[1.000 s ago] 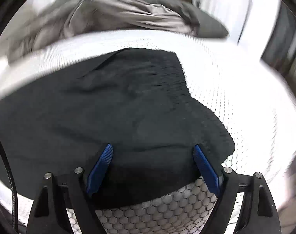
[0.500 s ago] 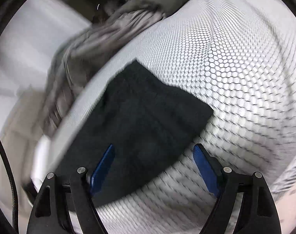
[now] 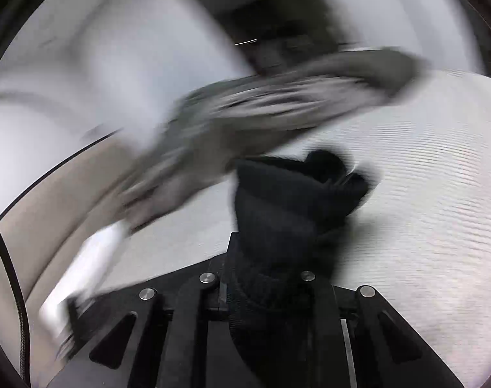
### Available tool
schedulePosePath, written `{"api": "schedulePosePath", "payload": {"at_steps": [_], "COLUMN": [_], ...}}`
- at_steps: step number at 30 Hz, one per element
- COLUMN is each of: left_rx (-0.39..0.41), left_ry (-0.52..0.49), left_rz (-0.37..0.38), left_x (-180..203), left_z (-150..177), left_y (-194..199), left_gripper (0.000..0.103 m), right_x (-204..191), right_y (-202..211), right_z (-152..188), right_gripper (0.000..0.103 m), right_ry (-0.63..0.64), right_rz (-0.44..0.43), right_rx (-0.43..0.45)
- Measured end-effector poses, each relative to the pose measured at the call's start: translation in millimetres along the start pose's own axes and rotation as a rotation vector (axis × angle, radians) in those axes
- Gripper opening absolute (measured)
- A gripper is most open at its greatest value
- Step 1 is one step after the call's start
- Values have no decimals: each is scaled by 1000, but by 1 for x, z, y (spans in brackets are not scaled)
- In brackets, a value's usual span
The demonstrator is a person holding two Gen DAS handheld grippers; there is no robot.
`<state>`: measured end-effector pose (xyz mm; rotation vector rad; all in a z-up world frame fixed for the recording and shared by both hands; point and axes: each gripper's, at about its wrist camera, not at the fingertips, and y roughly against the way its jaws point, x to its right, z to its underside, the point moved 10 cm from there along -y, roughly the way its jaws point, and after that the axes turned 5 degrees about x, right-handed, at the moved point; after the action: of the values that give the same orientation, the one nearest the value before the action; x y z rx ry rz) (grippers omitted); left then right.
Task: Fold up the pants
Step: 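Grasp the black pants' waistband with the left tool and lift it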
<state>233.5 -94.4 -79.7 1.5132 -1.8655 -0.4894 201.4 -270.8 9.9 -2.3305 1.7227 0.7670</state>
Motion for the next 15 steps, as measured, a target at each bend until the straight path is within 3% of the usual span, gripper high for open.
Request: {"api": "schedulePosePath", "payload": {"at_steps": [1,2,3,5,6,7,10,12,15], "left_rx": [12,24,29,29,28,30,32,18,-44], "left_ry": [26,57,87,136,144,150,163,175,178], "left_rz": [-3,-11,-25,-55,-58,-55,-5,102,244], "left_x": [-7,-15,-24,-42,-47,-50,-47,-29,3], "left_z": [-4,-7,-9,-10,-10,-10,-12,-15,-16], "left_y": [3,6,9,12,13,13,15,12,-3], "left_gripper": [85,85,85,85,85,85,78,72,63], "right_x": [-37,-61,-84,-117,-122,-121,-104,-75,-20], "right_y": [-14,-24,-35,-50,-54,-55,-39,-22,-19], "right_z": [15,29,51,99,115,123,111,91,76], "right_gripper": [40,70,82,75,68,68,68,68,68], "right_ry": [34,47,59,135,205,270,273,213,158], "right_rz": [-101,-177,-261,-345,-319,-276,-243,-185,-3], "right_rx": [-62,-114,-200,-379,-427,-445,-390,-314,-267]}}
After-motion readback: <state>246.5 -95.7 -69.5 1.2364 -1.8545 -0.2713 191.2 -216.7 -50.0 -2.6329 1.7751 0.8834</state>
